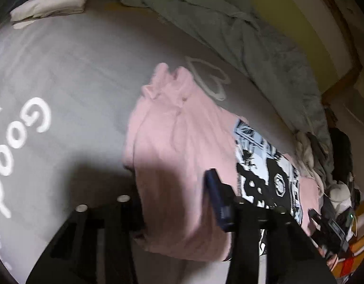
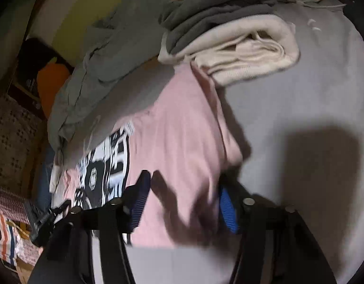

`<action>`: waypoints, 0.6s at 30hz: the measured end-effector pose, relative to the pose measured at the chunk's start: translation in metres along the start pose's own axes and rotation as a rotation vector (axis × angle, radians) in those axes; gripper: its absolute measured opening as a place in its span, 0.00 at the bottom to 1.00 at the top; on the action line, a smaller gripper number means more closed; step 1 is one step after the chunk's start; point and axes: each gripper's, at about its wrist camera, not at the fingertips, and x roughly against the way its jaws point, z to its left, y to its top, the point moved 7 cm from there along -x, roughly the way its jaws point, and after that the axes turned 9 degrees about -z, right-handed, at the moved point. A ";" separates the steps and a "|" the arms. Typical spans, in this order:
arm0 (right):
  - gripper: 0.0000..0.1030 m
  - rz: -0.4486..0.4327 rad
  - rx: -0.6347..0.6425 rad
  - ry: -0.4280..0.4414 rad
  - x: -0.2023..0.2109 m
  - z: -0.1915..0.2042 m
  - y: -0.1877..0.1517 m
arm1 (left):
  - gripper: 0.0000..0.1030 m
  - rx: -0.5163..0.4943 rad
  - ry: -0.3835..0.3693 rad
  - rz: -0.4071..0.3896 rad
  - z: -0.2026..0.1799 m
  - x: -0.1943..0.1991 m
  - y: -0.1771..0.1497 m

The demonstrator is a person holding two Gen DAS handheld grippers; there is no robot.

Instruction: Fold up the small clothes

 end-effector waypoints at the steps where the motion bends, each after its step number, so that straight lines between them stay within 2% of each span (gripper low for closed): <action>1: 0.44 -0.014 0.007 -0.005 -0.002 0.000 0.001 | 0.27 -0.026 -0.012 -0.016 -0.004 0.001 -0.002; 4: 0.24 -0.042 0.066 -0.052 -0.003 -0.002 -0.001 | 0.17 -0.126 0.034 -0.047 -0.016 0.005 -0.001; 6: 0.18 -0.037 0.072 -0.036 -0.001 0.002 0.000 | 0.16 -0.212 0.074 -0.080 -0.032 0.012 0.004; 7: 0.18 -0.034 0.066 -0.035 -0.001 0.002 0.001 | 0.15 -0.266 0.084 -0.106 -0.045 0.018 0.007; 9: 0.18 -0.025 0.047 -0.033 -0.003 0.001 0.002 | 0.14 -0.345 0.054 -0.135 -0.072 0.028 0.008; 12: 0.18 -0.014 0.056 -0.030 -0.004 0.000 0.002 | 0.13 -0.430 -0.082 -0.128 -0.125 0.035 -0.001; 13: 0.18 -0.011 0.063 -0.031 -0.004 0.000 0.002 | 0.13 -0.463 -0.095 -0.126 -0.140 0.034 -0.007; 16: 0.18 -0.013 0.079 -0.038 -0.004 0.001 0.001 | 0.13 -0.565 -0.118 -0.062 -0.182 0.016 -0.036; 18: 0.18 -0.019 0.099 -0.047 -0.004 0.002 0.002 | 0.13 -0.617 -0.098 -0.005 -0.196 -0.006 -0.059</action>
